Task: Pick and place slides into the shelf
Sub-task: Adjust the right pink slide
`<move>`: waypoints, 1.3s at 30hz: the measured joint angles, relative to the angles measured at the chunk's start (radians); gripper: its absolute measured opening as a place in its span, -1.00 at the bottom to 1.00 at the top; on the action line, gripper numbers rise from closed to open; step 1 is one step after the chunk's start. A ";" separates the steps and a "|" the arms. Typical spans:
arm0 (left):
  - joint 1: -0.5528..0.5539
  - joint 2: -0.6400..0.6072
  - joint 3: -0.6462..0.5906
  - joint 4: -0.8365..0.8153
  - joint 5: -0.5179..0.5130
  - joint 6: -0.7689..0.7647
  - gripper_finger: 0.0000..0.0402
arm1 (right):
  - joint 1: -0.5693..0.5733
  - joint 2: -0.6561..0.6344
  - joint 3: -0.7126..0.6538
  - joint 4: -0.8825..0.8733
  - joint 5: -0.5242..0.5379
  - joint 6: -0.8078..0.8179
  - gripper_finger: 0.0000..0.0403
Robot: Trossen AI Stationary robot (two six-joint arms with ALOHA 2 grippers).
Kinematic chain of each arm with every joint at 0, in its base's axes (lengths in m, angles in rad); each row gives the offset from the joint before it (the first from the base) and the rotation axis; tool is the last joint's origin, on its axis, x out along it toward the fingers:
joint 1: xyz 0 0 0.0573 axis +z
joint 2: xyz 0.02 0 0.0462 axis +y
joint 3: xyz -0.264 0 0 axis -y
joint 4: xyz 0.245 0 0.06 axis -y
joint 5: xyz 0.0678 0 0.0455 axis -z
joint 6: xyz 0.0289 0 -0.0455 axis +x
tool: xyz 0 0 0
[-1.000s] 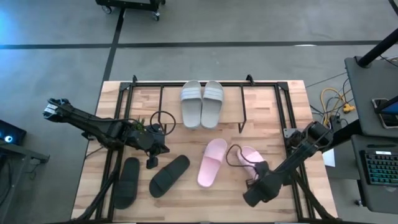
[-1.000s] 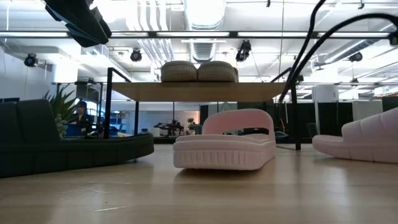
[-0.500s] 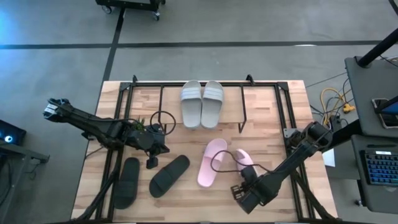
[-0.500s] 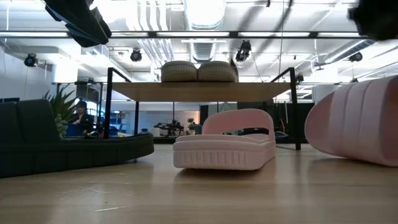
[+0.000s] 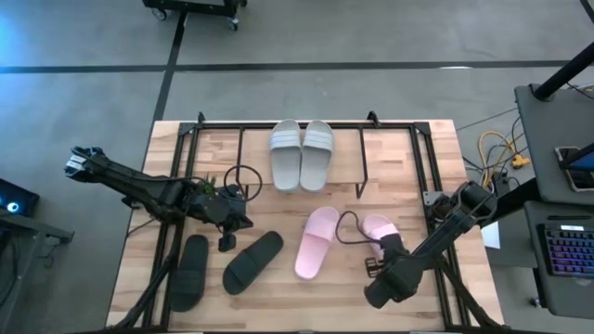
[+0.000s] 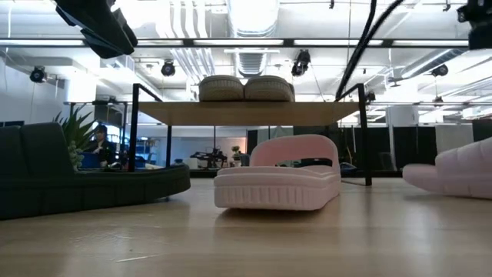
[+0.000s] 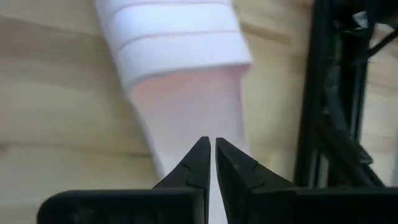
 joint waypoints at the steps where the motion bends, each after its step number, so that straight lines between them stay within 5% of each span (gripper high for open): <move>1: 0.000 0.000 0.000 0.000 0.000 0.000 -0.96 | 0.000 0.000 -0.007 -0.015 -0.012 0.016 -0.91; 6: 0.000 0.000 0.000 0.000 0.001 -0.021 -0.96 | 0.000 0.000 -0.079 -0.014 -0.090 0.069 -0.91; 14: 0.000 0.000 0.000 0.000 0.001 -0.026 -0.96 | 0.000 -0.006 -0.214 0.270 -0.092 0.082 -0.91; 24: 0.000 0.000 0.000 0.000 0.000 -0.050 -0.96 | 0.002 -0.012 -0.198 0.406 0.045 -0.008 -0.91; 31: 0.000 0.000 0.000 0.000 0.000 -0.051 -0.96 | 0.014 -0.020 -0.108 0.255 0.088 0.054 -0.91; 39: 0.000 0.000 0.000 0.000 0.000 -0.051 -0.96 | 0.015 -0.019 -0.117 0.075 -0.037 0.104 -0.91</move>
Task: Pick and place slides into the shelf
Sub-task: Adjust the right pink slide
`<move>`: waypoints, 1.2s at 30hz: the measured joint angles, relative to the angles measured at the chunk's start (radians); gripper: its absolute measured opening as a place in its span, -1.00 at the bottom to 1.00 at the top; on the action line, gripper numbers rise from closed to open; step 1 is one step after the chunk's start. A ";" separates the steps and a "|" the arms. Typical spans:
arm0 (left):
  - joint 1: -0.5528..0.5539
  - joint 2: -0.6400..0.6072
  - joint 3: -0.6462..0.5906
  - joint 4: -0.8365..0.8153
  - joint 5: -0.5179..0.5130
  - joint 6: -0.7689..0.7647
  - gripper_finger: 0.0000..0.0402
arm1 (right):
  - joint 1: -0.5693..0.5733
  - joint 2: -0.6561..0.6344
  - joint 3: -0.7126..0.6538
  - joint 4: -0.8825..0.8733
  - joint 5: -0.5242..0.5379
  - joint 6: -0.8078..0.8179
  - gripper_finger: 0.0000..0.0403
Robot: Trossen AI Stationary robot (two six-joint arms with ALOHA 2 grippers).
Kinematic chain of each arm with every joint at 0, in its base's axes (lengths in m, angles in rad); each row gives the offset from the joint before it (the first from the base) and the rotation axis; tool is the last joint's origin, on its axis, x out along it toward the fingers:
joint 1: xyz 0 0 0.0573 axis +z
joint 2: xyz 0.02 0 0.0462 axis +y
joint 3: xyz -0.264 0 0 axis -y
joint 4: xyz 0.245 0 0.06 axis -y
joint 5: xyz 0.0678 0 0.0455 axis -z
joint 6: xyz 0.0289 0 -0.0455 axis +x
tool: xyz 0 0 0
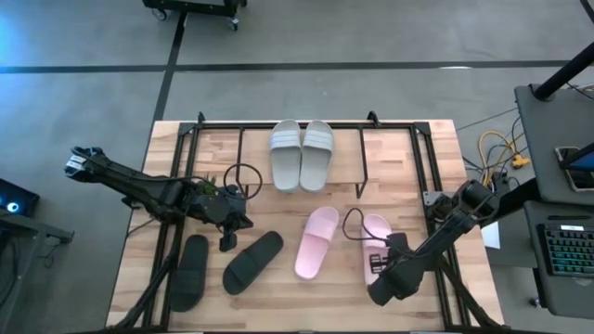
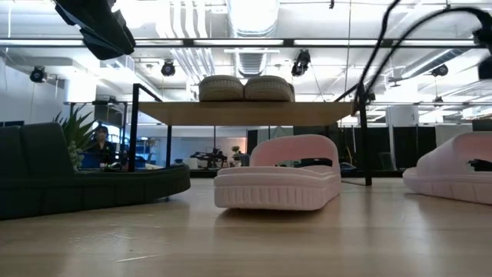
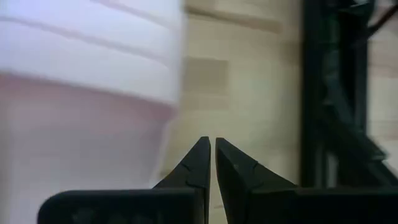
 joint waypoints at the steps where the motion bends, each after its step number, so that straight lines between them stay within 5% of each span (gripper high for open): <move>1: 0.000 0.000 0.000 0.000 0.000 0.000 -0.96 | 0.000 0.000 -0.016 0.004 -0.012 0.002 -0.91; 8: 0.000 0.000 0.000 0.000 0.000 0.004 -0.96 | -0.005 -0.006 -0.143 0.154 -0.019 0.007 -0.91; 15: 0.000 0.000 0.000 0.000 0.000 0.005 -0.96 | -0.015 -0.006 -0.189 0.252 0.087 -0.041 -0.91; 29: 0.000 0.000 0.000 0.000 0.000 0.006 -0.96 | -0.147 -0.006 -0.116 0.263 0.332 -0.194 -0.91; 36: 0.000 0.000 0.000 0.000 0.000 0.002 -0.96 | -0.228 -0.007 -0.049 0.286 0.337 -0.378 -0.91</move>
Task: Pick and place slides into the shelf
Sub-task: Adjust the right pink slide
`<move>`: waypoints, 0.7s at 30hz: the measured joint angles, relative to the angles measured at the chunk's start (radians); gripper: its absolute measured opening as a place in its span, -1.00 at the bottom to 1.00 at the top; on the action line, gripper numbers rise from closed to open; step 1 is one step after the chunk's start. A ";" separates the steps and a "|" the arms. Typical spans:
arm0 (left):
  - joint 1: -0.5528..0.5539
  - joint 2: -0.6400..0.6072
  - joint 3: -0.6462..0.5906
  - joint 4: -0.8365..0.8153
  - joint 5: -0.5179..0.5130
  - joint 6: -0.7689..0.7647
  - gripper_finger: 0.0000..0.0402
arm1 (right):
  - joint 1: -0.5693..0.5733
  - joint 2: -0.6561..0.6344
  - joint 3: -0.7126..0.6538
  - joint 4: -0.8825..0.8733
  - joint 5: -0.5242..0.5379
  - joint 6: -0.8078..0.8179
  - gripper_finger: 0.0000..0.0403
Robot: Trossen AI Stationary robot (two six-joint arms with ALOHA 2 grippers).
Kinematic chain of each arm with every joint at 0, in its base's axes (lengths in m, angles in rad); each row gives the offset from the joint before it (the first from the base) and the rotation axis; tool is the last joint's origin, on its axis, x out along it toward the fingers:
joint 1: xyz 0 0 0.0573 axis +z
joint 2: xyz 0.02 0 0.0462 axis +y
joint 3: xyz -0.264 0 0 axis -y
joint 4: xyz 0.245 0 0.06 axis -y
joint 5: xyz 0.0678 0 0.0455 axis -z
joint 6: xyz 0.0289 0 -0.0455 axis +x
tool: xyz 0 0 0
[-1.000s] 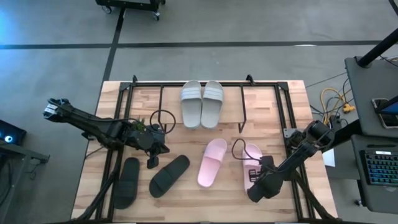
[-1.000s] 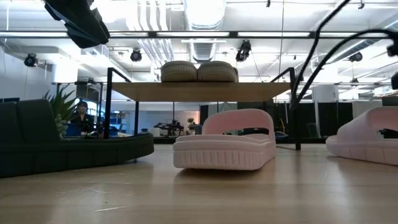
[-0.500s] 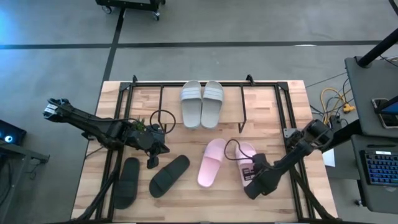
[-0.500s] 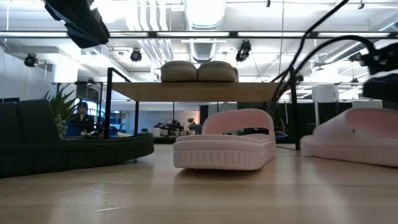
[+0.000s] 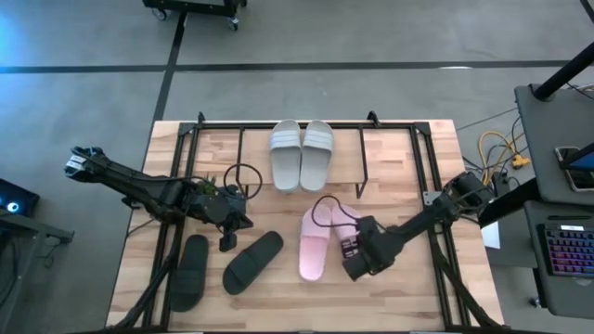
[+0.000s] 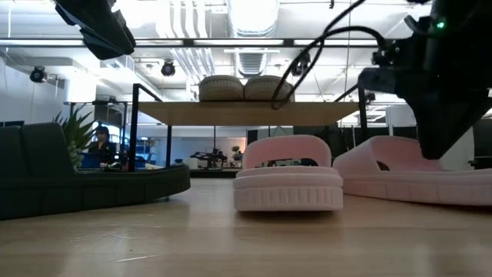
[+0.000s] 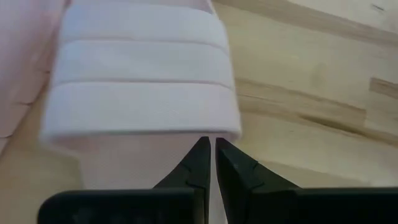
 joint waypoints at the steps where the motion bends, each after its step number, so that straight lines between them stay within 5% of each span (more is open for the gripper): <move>1: 0.000 0.000 0.000 0.000 0.000 0.000 -0.96 | 0.000 0.000 0.008 -0.002 0.000 -0.002 -0.91; 8: 0.000 0.000 0.000 0.000 0.000 -0.002 -0.96 | 0.061 -0.001 0.070 -0.022 -0.084 -0.054 -0.91; 14: 0.000 0.000 0.000 -0.001 0.000 -0.002 -0.96 | 0.171 -0.001 0.088 -0.061 -0.210 0.093 -0.91; 21: 0.000 0.000 0.000 -0.001 0.000 0.006 -0.96 | 0.274 0.004 0.089 0.163 -0.262 0.165 -0.91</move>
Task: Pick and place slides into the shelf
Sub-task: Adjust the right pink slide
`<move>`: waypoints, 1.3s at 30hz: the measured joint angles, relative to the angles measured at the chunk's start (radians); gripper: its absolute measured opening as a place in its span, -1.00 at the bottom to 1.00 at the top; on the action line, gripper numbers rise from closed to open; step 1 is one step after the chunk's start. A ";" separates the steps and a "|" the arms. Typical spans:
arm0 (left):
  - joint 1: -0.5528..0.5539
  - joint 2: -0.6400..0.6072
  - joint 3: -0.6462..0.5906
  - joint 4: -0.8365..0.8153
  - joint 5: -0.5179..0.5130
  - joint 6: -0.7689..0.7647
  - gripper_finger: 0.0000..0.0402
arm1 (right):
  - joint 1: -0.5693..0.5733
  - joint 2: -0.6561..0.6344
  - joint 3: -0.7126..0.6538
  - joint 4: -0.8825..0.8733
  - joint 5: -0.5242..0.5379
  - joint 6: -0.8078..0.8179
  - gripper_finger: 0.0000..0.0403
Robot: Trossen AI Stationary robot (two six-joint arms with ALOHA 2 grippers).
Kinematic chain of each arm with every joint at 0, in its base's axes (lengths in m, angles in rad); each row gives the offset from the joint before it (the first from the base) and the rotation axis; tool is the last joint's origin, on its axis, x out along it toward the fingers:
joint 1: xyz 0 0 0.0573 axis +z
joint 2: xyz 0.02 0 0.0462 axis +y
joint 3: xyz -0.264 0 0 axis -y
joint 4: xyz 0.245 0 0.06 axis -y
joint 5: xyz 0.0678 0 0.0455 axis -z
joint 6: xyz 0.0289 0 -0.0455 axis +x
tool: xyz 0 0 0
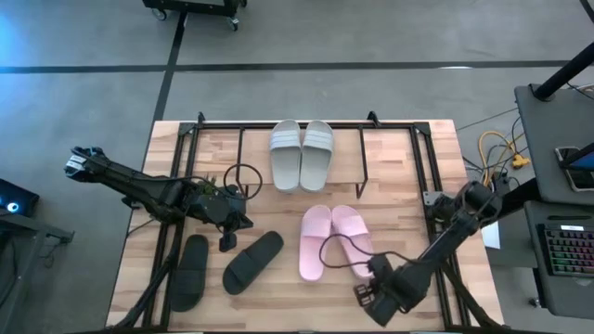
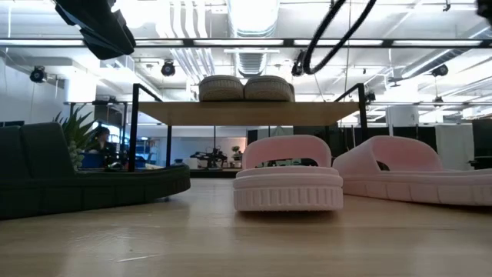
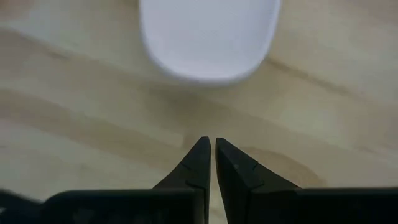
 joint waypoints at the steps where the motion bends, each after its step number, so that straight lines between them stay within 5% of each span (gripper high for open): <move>1: 0.000 0.000 0.000 0.000 0.000 0.001 -0.96 | 0.008 0.006 -0.001 0.001 -0.001 0.026 -0.91; 6: 0.000 0.000 0.000 0.000 0.000 0.026 -0.96 | 0.003 0.036 -0.011 0.005 -0.001 0.043 -0.91; 21: 0.000 0.000 0.000 0.000 0.000 0.025 -0.96 | -0.188 0.064 -0.013 0.114 0.006 -0.376 -0.91; 32: 0.000 0.000 0.000 -0.001 0.000 0.024 -0.96 | -0.125 0.064 0.058 0.099 -0.001 -0.344 -0.91; 39: 0.000 0.000 0.000 -0.001 0.000 0.027 -0.96 | -0.091 0.063 0.023 -0.030 0.000 -0.163 -0.91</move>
